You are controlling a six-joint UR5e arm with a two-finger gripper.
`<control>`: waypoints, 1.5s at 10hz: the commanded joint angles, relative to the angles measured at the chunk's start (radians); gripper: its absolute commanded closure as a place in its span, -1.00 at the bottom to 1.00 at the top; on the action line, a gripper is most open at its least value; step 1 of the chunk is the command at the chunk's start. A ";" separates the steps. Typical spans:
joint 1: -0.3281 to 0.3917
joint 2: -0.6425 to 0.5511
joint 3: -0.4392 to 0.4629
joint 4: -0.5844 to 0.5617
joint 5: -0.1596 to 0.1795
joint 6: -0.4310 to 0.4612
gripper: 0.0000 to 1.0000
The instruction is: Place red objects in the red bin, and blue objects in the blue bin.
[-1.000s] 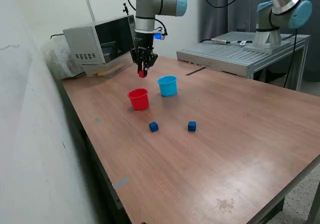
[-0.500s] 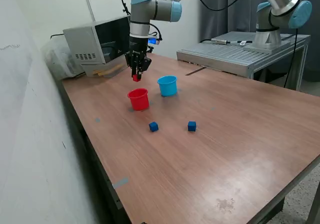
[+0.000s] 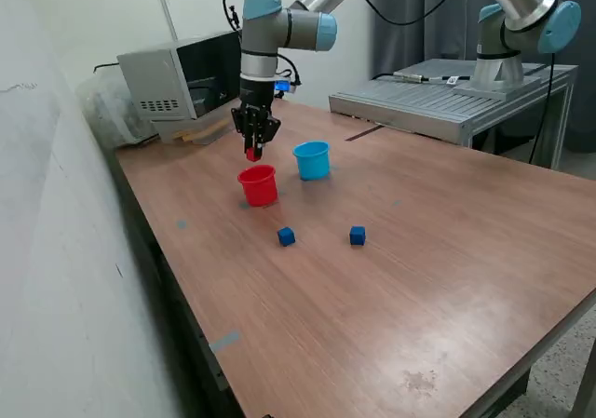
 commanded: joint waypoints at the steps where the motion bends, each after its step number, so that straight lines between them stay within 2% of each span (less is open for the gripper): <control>1: 0.002 0.007 0.001 -0.020 -0.002 0.001 -1.00; 6: 0.020 0.006 0.012 -0.018 -0.009 0.000 -1.00; 9: 0.091 -0.007 0.027 0.006 0.004 -0.040 -1.00; 10: 0.114 -0.013 0.032 0.040 0.019 -0.065 -1.00; 11: 0.138 -0.027 0.054 0.059 0.048 -0.074 -1.00; 15: 0.246 -0.071 0.165 0.059 0.056 -0.112 -1.00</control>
